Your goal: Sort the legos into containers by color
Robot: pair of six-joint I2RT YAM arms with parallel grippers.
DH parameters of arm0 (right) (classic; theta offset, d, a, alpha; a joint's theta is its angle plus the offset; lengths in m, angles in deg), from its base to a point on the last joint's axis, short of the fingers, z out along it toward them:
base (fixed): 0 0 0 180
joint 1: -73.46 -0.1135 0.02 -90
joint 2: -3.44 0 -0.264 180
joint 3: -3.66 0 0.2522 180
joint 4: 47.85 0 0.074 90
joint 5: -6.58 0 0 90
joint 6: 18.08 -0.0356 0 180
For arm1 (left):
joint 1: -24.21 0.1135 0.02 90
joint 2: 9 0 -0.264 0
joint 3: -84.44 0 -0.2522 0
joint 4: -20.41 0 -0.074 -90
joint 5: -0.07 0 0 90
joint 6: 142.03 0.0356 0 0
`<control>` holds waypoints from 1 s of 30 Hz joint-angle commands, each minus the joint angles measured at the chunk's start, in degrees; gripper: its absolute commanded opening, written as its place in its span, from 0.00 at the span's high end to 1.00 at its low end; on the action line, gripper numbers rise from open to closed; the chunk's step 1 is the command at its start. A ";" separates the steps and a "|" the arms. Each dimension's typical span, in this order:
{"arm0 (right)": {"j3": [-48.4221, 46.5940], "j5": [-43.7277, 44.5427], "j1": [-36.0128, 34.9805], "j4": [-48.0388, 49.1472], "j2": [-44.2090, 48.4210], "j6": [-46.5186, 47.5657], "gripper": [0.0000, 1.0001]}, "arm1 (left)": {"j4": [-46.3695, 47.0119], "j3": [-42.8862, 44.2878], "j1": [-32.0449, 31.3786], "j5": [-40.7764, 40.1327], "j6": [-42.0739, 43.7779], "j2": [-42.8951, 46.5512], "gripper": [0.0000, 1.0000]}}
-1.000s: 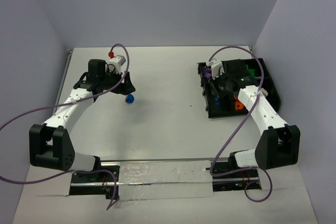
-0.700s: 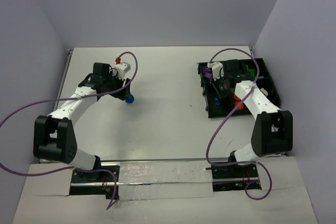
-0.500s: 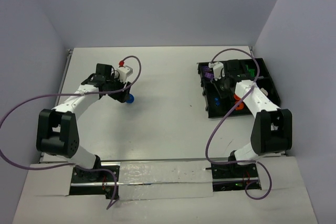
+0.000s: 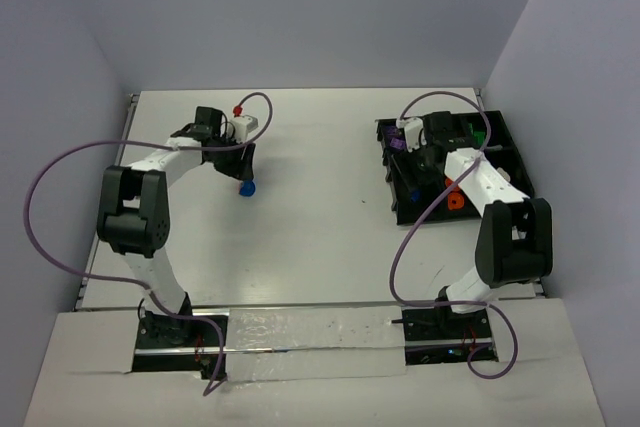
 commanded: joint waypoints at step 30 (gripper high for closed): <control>-16.75 -15.18 -1.42 -6.62 6.04 -5.99 0.12 | -7.39 7.10 2.57 11.04 -8.27 -8.51 0.78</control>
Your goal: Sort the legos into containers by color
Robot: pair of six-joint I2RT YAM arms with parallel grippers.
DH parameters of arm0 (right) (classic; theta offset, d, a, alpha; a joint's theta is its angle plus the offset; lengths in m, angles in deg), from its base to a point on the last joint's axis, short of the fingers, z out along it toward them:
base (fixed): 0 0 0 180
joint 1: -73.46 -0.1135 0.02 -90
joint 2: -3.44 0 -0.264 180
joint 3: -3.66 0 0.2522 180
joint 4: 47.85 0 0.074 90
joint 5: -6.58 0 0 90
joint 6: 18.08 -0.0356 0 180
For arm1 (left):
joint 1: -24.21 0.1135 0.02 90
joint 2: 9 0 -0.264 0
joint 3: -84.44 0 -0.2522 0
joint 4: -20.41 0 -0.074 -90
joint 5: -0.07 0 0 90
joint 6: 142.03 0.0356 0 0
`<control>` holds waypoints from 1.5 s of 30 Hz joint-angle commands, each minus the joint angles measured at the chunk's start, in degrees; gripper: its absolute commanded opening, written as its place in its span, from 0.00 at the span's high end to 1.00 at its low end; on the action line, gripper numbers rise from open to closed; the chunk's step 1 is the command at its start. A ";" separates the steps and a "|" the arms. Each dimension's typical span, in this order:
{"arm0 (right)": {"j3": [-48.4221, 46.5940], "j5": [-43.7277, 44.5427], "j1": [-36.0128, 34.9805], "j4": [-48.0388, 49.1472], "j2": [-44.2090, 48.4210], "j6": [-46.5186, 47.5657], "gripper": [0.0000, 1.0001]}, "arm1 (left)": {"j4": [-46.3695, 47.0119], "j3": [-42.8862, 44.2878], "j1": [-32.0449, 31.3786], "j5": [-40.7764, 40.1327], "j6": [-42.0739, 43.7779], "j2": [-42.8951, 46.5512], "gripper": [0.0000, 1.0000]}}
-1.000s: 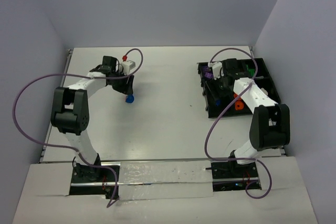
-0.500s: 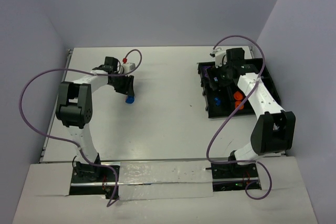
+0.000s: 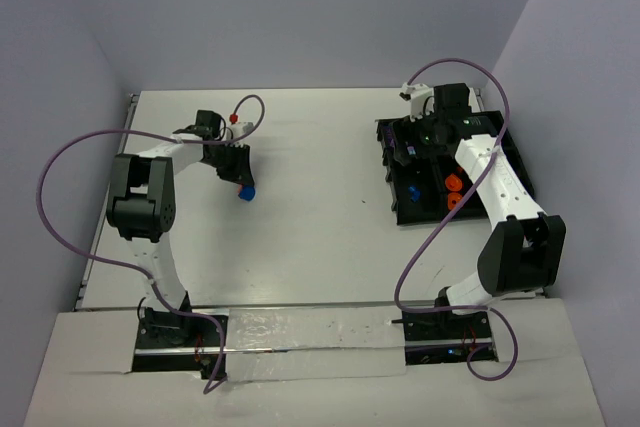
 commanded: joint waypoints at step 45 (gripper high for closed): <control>13.47 5.68 -42.15 39.41 4.09 19.32 0.22 | 34.15 -15.09 2.07 50.23 -79.16 11.48 1.00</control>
